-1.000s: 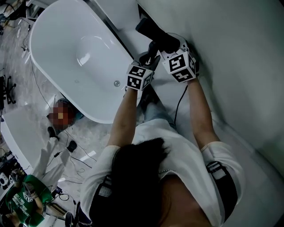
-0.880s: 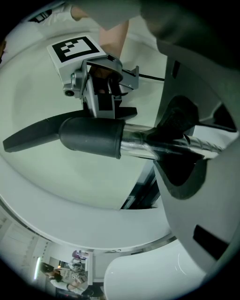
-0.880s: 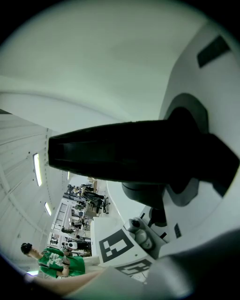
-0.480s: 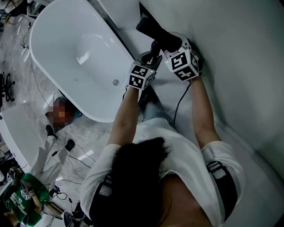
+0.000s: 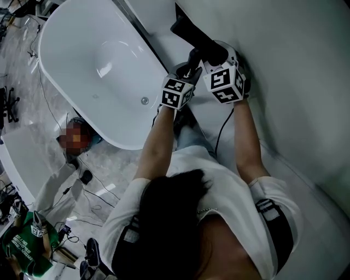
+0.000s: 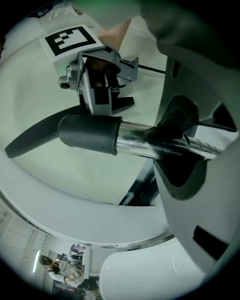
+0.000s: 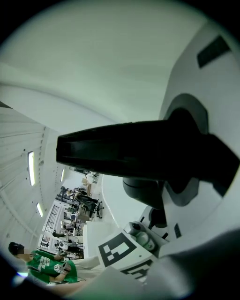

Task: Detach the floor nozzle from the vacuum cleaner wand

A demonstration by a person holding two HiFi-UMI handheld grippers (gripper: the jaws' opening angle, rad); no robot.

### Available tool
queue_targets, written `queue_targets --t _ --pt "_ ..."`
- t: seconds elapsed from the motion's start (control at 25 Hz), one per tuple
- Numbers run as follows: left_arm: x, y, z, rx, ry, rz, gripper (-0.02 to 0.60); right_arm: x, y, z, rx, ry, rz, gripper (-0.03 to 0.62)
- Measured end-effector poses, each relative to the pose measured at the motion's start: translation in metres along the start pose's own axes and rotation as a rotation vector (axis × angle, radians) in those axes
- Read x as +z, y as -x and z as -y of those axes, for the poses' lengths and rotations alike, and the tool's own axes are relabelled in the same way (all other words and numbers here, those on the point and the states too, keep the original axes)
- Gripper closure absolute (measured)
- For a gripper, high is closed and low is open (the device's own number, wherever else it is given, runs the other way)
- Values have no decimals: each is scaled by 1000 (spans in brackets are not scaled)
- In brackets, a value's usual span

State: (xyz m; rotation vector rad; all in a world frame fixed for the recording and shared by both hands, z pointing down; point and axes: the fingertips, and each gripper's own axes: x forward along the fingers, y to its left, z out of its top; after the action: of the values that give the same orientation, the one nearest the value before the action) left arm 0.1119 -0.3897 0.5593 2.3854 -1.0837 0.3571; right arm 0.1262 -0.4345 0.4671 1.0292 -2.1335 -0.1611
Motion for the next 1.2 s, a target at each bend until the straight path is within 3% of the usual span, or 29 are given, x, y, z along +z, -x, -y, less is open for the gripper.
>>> queue_targets --t 0.24,0.4,0.52,0.6,0.68,0.72,0.8,0.92,1.2 --pt "-4 7 -2 -28 -26 14 443 2 -2 -10 52 -16 -17 382" --pt "-4 5 -2 -31 -21 19 443 -2 -3 -8 35 -64 -23 382" --pt "-4 4 0 -37 -29 17 443 -3 -1 -8 27 -33 -29 382" --pt "-4 4 -3 -12 -19 27 443 9 6 7 4 -79 23 385" --pt "-3 8 -13 17 -2 34 442 37 23 48 -35 -238 145 387" --pt "-3 10 -17 16 0 30 443 53 33 69 -54 -270 189 387" --pt "-5 10 -20 9 0 20 443 76 46 94 -82 -224 226 387" --pt "-8 10 -19 14 4 16 443 84 49 93 -84 -190 230 387" --pt "1 5 -15 24 16 11 442 66 46 80 -43 -277 208 387"
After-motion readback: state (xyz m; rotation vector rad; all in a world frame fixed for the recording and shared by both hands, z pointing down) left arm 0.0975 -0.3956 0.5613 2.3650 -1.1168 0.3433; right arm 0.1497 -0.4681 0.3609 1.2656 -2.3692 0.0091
